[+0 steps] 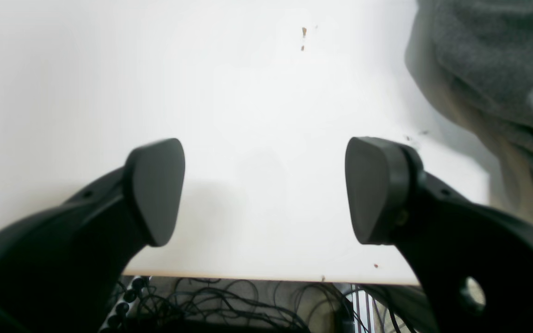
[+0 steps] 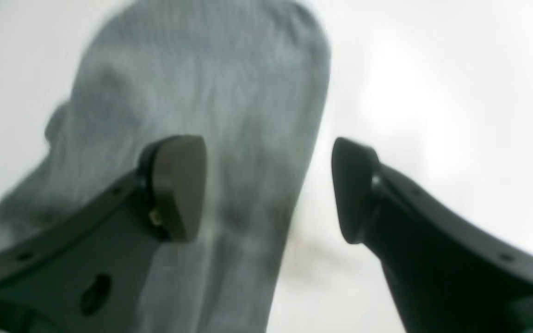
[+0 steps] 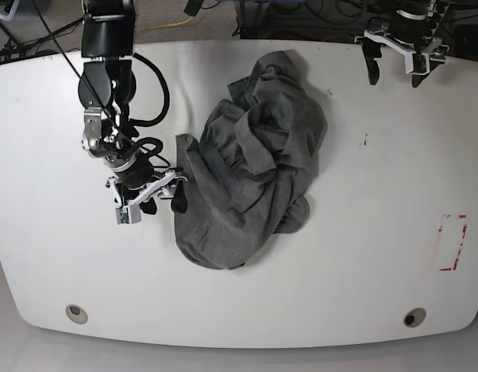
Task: Fold the T-shirt properly
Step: 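Lower the right gripper onto the grey shirt's edge and grasp it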
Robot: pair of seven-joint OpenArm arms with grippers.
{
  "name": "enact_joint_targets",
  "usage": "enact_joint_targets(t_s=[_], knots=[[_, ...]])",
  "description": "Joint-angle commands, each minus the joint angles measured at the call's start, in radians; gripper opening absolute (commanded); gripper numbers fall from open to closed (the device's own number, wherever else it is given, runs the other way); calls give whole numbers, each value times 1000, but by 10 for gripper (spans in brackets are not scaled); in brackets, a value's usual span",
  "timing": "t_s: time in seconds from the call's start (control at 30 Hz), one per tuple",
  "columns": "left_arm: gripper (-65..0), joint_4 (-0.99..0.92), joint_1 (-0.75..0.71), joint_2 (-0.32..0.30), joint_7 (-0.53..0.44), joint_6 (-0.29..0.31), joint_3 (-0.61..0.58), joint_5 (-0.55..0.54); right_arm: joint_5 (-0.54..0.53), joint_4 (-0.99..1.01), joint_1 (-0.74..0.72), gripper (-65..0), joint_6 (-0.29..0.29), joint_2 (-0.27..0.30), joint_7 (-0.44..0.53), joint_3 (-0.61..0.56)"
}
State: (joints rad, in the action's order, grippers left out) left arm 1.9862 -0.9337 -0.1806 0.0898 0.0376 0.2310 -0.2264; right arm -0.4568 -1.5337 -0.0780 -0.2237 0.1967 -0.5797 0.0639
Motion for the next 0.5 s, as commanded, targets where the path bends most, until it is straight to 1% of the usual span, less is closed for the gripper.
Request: enact_joint_targets(t_s=[0.0, 0.2, 0.27, 0.33, 0.37, 0.47], knots=[[-144, 15, -18, -4, -18, -2, 5, -3, -6, 77, -79, -241, -3, 11, 20, 4], [-144, 15, -18, -4, -20, -2, 5, -3, -1, 322, -253, -241, -4, 11, 27, 4], [-144, 15, -17, -4, -20, -2, 5, -3, -1, 417, -312, -241, -6, 22, 28, 4], [-144, 15, -15, -4, -20, -2, 5, -3, -1, 503, -371, -241, -33, 27, 31, 4], [-144, 15, -15, -4, -20, -2, 5, -3, -1, 559, -406, -241, -58, 28, 39, 4], [-144, 15, -15, -4, -20, -2, 3, -3, -1, 683, -467, -241, -82, 31, 83, 3]])
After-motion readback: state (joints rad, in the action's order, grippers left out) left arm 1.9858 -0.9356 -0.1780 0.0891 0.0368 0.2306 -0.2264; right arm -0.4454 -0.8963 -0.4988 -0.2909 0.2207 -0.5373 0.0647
